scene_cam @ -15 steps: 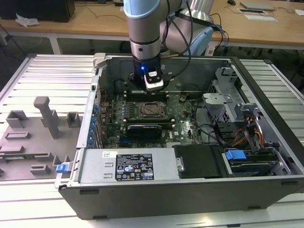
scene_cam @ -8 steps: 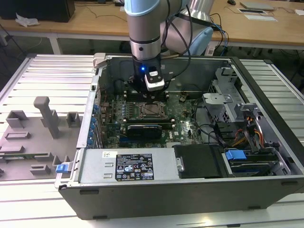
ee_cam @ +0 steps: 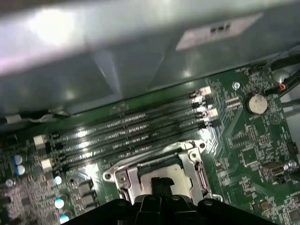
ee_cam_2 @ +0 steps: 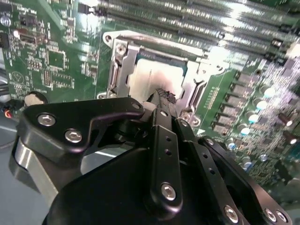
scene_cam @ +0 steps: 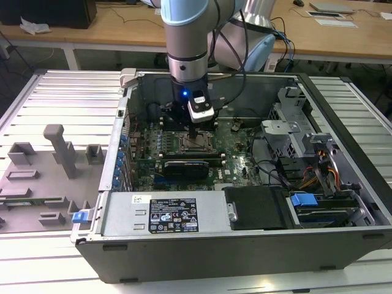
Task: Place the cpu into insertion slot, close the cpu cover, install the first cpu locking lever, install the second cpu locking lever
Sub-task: 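Install the first cpu locking lever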
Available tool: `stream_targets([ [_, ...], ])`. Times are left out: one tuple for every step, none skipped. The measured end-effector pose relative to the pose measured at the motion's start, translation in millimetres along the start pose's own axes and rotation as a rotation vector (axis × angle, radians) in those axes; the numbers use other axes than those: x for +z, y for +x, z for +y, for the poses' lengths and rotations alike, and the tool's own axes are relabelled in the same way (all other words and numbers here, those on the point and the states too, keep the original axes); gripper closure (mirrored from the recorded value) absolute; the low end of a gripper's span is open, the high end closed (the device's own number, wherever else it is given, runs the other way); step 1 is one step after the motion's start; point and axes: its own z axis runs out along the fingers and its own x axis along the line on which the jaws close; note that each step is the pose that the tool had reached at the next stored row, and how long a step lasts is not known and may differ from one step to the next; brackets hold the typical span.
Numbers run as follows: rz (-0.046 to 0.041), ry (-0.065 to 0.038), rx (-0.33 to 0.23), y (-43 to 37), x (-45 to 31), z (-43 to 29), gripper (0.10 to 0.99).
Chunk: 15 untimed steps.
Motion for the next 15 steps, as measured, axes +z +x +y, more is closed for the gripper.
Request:
stream_targets([
  [0.0024, 0.001, -0.003, -1.1, 0.2, -3.0, 0.98],
  [0.0044, 0.001, -0.005, -2.0, 0.4, -5.0, 0.98],
  [0.0064, 0.002, -0.007, -2.8, 0.5, -6.0, 0.98],
  [0.0108, 0.004, -0.011, -4.7, 1.0, -6.4, 0.98],
  [0.0142, 0.004, -0.025, -6.7, 1.3, -5.9, 0.98],
  [0.0151, 0.003, -0.036, -7.5, 1.4, -5.8, 0.98],
  [0.0158, 0.002, -0.049, -8.1, 1.6, -5.6, 0.98],
  [0.0167, 0.0, -0.07, -9.0, 1.8, -5.3, 0.98],
  [0.0172, -0.001, -0.082, -9.5, 2.0, -5.1, 0.98],
  [0.0181, -0.003, -0.1, -10.2, 2.2, -4.9, 0.98],
  [0.0186, -0.004, -0.112, -10.7, 2.3, -4.7, 0.98],
  [0.0194, -0.005, -0.126, -11.3, 2.6, -4.6, 0.98],
  [0.0201, -0.006, -0.137, -11.7, 2.6, -4.4, 0.98],
  [0.0206, -0.005, -0.145, -11.8, 2.8, -4.3, 0.98],
  [0.0207, -0.003, -0.145, -11.8, 2.3, -4.4, 0.98],
])
